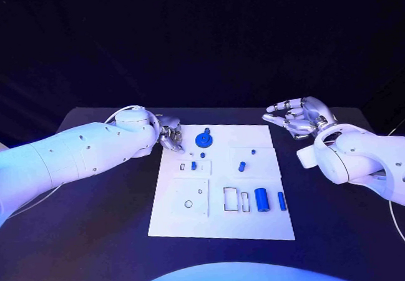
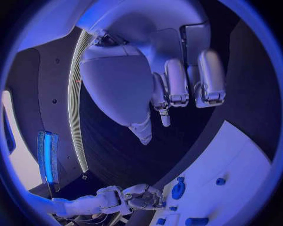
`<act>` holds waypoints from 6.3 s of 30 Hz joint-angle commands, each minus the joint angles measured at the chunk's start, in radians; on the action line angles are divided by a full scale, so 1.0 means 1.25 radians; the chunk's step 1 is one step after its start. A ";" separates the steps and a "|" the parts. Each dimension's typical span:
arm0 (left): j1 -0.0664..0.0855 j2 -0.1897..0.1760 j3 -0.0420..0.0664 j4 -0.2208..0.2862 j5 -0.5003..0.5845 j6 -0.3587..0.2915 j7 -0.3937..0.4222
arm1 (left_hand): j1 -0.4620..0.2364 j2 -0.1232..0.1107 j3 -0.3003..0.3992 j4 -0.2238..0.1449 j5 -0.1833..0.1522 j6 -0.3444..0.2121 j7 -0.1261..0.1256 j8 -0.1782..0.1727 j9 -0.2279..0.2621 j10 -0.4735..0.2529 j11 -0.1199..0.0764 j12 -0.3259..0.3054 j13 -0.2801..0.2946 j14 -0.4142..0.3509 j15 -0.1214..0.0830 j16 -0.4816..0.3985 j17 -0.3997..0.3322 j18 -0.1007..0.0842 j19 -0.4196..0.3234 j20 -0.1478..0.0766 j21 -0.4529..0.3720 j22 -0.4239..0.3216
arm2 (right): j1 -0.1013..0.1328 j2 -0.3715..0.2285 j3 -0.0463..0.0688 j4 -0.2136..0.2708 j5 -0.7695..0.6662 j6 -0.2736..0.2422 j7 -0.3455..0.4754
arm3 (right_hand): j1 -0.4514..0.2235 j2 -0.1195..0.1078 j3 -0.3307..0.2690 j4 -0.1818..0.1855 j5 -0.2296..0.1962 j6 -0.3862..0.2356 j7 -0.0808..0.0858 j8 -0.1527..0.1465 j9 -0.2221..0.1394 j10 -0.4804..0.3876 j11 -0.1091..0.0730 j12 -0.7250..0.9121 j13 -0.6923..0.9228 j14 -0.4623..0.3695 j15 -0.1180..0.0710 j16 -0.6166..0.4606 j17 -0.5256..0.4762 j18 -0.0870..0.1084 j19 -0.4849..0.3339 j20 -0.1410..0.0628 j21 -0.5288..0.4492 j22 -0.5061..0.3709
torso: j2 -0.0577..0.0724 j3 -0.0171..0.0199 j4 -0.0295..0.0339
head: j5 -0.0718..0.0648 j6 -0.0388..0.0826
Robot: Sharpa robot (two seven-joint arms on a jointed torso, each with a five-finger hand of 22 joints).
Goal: Assemble the parts on the task board
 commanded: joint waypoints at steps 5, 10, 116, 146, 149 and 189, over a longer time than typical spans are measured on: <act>-0.008 0.001 -0.007 -0.004 0.008 0.060 0.008 | 0.028 0.033 0.034 -0.002 0.008 -0.001 0.003 -0.020 -0.064 -0.017 0.002 -0.017 -0.019 0.039 -0.003 0.003 0.105 0.015 -0.013 0.002 -0.008 -0.005 | 0.000 0.000 0.000 0.001 -0.002 0.010 0.006 | -0.003 0.003 -0.004 -0.001 0.002 -0.006 0.000 0.003 0.001 -0.001 0.000 -0.003 0.111 0.063 -0.002 -0.004 0.129 0.002 0.069 0.001 0.000 0.198 | 0.000 -0.0003 0.0005 | -0.001 0.001; -0.008 0.001 -0.008 -0.005 0.010 0.071 0.008 | 0.036 0.041 0.056 -0.002 0.009 -0.003 0.005 -0.029 -0.074 -0.027 0.004 -0.028 -0.033 0.037 -0.001 0.002 0.102 0.016 -0.019 0.003 -0.012 -0.010 | 0.000 0.000 0.000 0.001 -0.002 0.009 0.006 | -0.003 0.003 -0.004 -0.001 0.002 -0.006 0.000 0.003 0.001 -0.001 0.000 -0.003 0.111 0.063 -0.002 -0.004 0.129 0.002 0.069 0.001 0.000 0.198 | 0.000 -0.0002 0.0005 | 0.000 0.002; 0.024 -0.025 -0.029 0.010 -0.092 -0.103 0.355 | 0.072 -0.067 0.239 -0.209 -0.020 -0.086 0.003 -0.072 -0.215 -0.240 0.068 -0.294 -0.354 -0.377 0.055 -0.302 -0.452 0.082 -0.404 0.049 -0.238 -0.237 | -0.001 0.002 -0.002 -0.012 -0.003 0.015 0.002 | -0.002 0.006 -0.006 -0.001 0.002 -0.007 0.000 0.006 0.002 0.000 -0.001 -0.002 0.111 0.063 -0.002 -0.003 0.130 0.002 0.070 0.000 0.001 0.199 | 0.003 -0.0018 -0.0009 | 0.009 0.022; 0.023 0.011 -0.032 -0.046 -0.155 -0.015 0.318 | 0.042 -0.060 0.237 -0.216 -0.074 -0.038 -0.004 -0.140 -0.274 -0.319 0.075 -0.227 -0.338 -0.426 0.061 -0.241 -0.466 0.084 -0.426 0.061 -0.262 -0.236 | -0.001 0.004 -0.002 -0.013 -0.004 0.015 0.003 | -0.002 0.006 -0.006 -0.001 0.002 -0.007 0.000 0.006 0.002 0.000 -0.001 -0.002 0.111 0.063 -0.002 -0.003 0.130 0.002 0.070 0.000 0.001 0.199 | 0.001 -0.0005 0.0012 | 0.001 0.015; 0.023 0.014 -0.032 -0.049 -0.154 -0.011 0.318 | 0.041 -0.057 0.239 -0.215 -0.079 -0.037 -0.003 -0.145 -0.277 -0.322 0.076 -0.224 -0.339 -0.428 0.061 -0.238 -0.468 0.084 -0.426 0.062 -0.264 -0.237 | -0.001 0.004 -0.002 -0.013 -0.004 0.015 0.003 | -0.003 0.007 -0.007 -0.001 0.002 -0.007 0.000 0.007 0.002 0.001 -0.001 -0.001 0.111 0.063 -0.002 -0.004 0.130 0.002 0.070 0.000 0.001 0.199 | 0.000 -0.0004 0.0007 | 0.001 0.014; 0.010 0.034 -0.032 -0.077 -0.141 -0.004 0.328 | 0.029 -0.047 0.244 -0.202 -0.113 -0.005 -0.019 -0.170 -0.297 -0.347 0.081 -0.199 -0.341 -0.444 0.068 -0.209 -0.481 0.083 -0.424 0.068 -0.286 -0.244 | -0.001 0.005 -0.002 -0.012 -0.004 0.016 0.003 | -0.003 0.007 -0.007 -0.001 0.002 -0.007 0.000 0.007 0.002 0.001 -0.001 -0.001 0.111 0.063 -0.002 -0.004 0.130 0.002 0.070 0.000 0.001 0.199 | 0.000 -0.0005 0.0015 | -0.002 0.010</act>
